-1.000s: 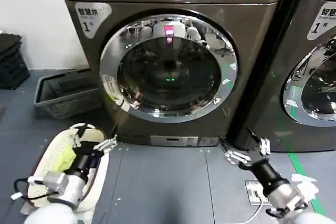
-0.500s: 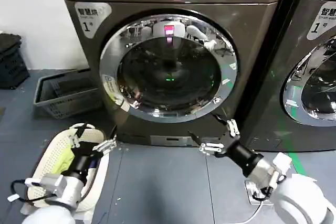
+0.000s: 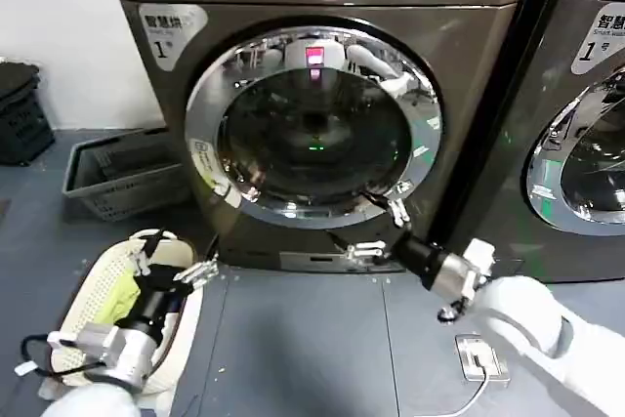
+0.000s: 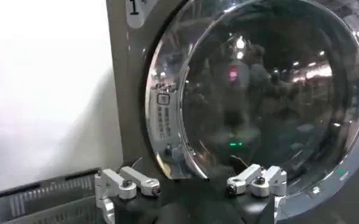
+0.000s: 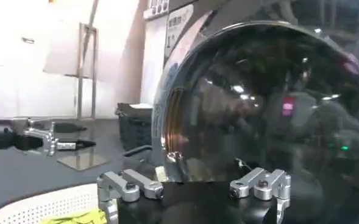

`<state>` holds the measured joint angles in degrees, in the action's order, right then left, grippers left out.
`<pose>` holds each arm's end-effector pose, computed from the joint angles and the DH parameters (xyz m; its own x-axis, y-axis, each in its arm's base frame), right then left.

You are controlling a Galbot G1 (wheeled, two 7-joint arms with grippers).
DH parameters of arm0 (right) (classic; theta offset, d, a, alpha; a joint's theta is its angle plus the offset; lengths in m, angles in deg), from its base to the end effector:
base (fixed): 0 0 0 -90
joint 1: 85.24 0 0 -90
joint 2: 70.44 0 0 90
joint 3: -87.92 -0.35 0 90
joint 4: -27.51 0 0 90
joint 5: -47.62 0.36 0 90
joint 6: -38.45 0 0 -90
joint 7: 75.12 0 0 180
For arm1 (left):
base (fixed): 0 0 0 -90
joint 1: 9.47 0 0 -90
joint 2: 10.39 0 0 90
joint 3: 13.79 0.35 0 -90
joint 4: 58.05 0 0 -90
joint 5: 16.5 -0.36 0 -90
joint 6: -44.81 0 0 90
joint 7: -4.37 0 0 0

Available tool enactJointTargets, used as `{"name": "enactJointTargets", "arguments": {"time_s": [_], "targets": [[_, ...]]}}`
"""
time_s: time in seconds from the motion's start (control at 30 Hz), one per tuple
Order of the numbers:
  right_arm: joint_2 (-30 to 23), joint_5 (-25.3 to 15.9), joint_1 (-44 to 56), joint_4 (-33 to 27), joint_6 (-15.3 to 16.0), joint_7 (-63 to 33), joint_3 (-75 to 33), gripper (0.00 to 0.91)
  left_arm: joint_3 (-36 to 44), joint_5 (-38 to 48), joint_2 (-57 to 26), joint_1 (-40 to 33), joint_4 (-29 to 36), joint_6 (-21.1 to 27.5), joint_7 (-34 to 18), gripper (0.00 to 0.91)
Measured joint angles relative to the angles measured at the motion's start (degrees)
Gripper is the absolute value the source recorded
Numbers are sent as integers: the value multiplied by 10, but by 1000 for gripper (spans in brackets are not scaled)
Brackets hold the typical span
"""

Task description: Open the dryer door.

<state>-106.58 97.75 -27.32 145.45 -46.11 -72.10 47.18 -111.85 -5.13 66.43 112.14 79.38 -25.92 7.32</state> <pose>0.3360 -0.0043 -0.1453 -0.6006 -0.7994 0.0191 -0.7929 0.5923 -0.1428 0.1661 0.0526 -0.1901 -0.9930 0.1028 0.0575 0.1070 0.9914 0.0757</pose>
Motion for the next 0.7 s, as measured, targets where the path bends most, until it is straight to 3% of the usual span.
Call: {"name": "enactJointTargets", "arguments": {"time_s": [0.7], "targets": [[-108, 3, -160, -84, 24, -53, 147, 907, 1, -11, 11, 8, 9, 0, 2, 907]]}}
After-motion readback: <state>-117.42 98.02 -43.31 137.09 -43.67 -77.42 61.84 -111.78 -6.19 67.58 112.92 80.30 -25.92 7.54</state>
